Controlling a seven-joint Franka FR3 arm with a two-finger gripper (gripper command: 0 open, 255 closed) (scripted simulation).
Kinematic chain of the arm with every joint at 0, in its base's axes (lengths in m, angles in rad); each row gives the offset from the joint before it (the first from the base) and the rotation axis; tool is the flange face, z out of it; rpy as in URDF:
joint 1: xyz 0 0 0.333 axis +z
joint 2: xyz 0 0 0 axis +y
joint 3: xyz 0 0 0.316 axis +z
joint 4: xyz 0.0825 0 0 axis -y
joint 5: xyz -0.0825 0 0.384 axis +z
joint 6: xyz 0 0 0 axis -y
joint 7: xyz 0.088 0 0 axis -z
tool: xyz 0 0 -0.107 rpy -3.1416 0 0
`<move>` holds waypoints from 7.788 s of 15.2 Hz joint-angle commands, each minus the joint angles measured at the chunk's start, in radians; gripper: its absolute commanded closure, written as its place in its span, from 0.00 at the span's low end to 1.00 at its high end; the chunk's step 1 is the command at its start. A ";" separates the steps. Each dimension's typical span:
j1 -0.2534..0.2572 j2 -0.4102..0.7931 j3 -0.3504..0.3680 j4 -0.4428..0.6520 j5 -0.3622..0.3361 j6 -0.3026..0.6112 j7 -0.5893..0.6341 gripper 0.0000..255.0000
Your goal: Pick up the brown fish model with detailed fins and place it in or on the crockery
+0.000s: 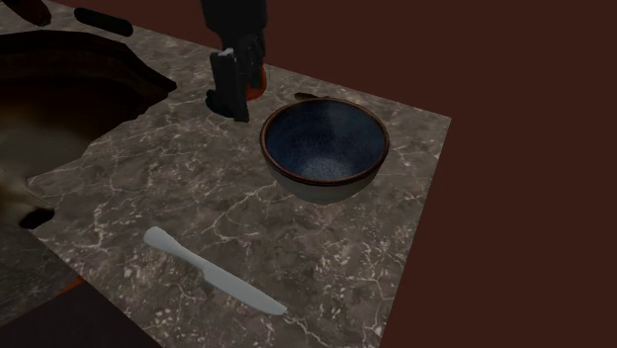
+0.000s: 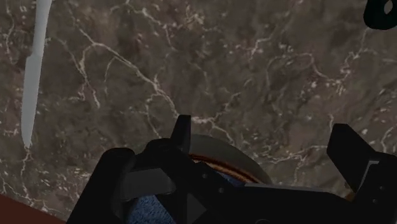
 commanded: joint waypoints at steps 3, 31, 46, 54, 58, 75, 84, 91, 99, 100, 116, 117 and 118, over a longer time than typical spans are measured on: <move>0.004 0.166 0.013 0.146 -0.051 0.015 0.178 0.00; 0.081 0.623 -0.055 0.591 -0.160 0.021 0.539 1.00; 0.083 0.605 -0.051 0.657 -0.154 -0.062 0.537 1.00; 0.090 0.599 -0.048 0.756 -0.151 -0.167 0.535 1.00; 0.095 0.603 -0.048 0.817 -0.152 -0.223 0.535 1.00; 0.051 0.497 -0.044 0.833 -0.126 -0.343 0.495 1.00; -0.096 0.143 -0.091 0.351 -0.028 -0.206 0.320 1.00; -0.115 0.085 -0.109 0.212 -0.015 -0.126 0.279 1.00; -0.114 0.094 -0.108 0.122 -0.016 -0.027 0.278 1.00; -0.114 0.094 -0.108 0.122 -0.016 -0.027 0.278 1.00; -0.116 0.090 -0.110 0.245 -0.016 -0.154 0.278 0.00; -0.116 0.090 -0.110 0.245 -0.016 -0.154 0.278 0.00; -0.116 0.089 -0.110 0.245 -0.016 -0.154 0.278 0.00</move>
